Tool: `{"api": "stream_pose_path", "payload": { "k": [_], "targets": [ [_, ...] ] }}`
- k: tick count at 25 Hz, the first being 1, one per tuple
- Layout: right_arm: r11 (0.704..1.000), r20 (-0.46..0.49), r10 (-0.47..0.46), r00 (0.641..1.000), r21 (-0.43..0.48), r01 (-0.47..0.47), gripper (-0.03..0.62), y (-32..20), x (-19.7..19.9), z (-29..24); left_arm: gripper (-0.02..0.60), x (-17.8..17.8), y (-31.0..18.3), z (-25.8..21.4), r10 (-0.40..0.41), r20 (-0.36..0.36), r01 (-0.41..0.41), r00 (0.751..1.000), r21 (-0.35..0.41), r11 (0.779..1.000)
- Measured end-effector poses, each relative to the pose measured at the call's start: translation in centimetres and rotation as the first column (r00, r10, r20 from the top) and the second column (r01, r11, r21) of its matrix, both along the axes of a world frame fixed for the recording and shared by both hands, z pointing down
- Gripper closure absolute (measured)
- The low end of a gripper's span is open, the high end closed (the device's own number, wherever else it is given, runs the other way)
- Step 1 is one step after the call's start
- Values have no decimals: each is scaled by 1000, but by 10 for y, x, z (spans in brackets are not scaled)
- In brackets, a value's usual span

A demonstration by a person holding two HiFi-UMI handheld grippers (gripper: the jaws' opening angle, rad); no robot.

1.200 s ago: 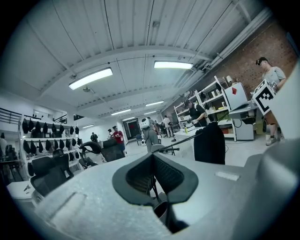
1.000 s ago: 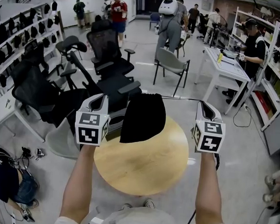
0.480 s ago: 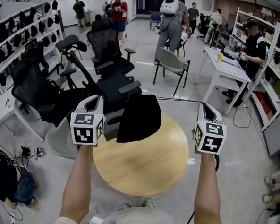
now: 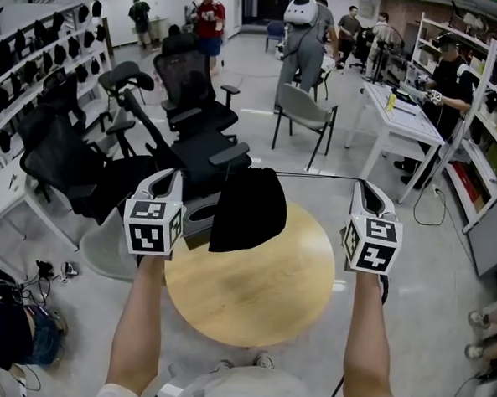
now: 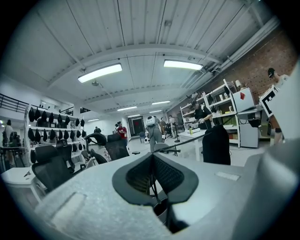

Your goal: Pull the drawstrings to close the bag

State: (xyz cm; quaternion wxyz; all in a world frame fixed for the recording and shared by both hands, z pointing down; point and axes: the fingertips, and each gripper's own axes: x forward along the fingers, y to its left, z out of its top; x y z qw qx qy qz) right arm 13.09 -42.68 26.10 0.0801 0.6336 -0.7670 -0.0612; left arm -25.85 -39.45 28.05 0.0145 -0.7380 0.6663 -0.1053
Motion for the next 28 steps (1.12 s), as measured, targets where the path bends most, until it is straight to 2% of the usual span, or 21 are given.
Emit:
{"api": "stream_pose_path", "payload": {
  "k": [28],
  "targets": [
    [1000, -3, -2, 1000, 4, 2, 574, 1, 4, 0, 575, 4, -1, 4, 5, 4, -5, 1000, -3, 1000]
  ]
}}
